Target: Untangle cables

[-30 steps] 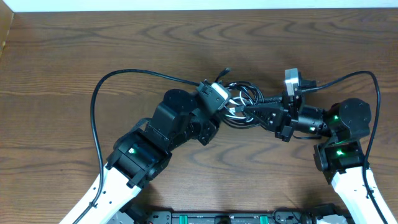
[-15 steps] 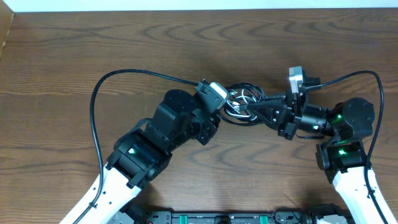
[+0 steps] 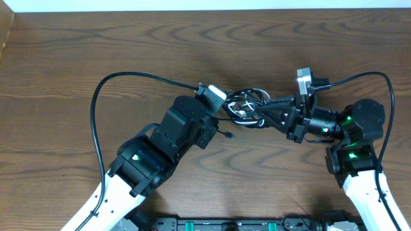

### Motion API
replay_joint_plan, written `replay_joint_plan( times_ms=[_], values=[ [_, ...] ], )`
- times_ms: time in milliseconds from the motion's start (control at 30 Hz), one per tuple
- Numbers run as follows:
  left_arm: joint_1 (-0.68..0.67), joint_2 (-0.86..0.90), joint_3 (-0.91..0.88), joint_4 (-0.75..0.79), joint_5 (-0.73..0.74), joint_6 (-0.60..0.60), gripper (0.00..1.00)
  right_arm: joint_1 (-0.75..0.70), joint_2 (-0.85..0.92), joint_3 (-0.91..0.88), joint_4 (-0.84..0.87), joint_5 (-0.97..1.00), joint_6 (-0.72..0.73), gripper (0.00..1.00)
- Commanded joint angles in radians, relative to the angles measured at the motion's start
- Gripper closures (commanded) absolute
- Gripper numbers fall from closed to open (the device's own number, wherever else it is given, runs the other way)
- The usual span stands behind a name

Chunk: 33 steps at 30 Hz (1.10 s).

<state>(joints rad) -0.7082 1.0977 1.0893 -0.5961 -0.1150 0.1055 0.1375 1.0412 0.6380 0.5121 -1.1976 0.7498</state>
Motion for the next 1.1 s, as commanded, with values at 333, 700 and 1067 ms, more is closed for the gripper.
replay_joint_plan(
  times_ms=[333, 700, 1067],
  values=[
    [0.026, -0.033, -0.005, -0.033, -0.394, 0.035, 0.92, -0.027, -0.014, 0.014, -0.045, 0.01, -0.001, 0.99],
    [0.026, -0.056, -0.005, 0.04, -0.257, 0.035, 0.92, -0.027, -0.013, 0.014, -0.046, 0.01, -0.006, 0.99],
    [0.026, -0.056, -0.005, 0.223, -0.135, 0.035, 0.92, -0.027, 0.003, 0.014, -0.29, 0.022, -0.142, 0.81]
  ],
)
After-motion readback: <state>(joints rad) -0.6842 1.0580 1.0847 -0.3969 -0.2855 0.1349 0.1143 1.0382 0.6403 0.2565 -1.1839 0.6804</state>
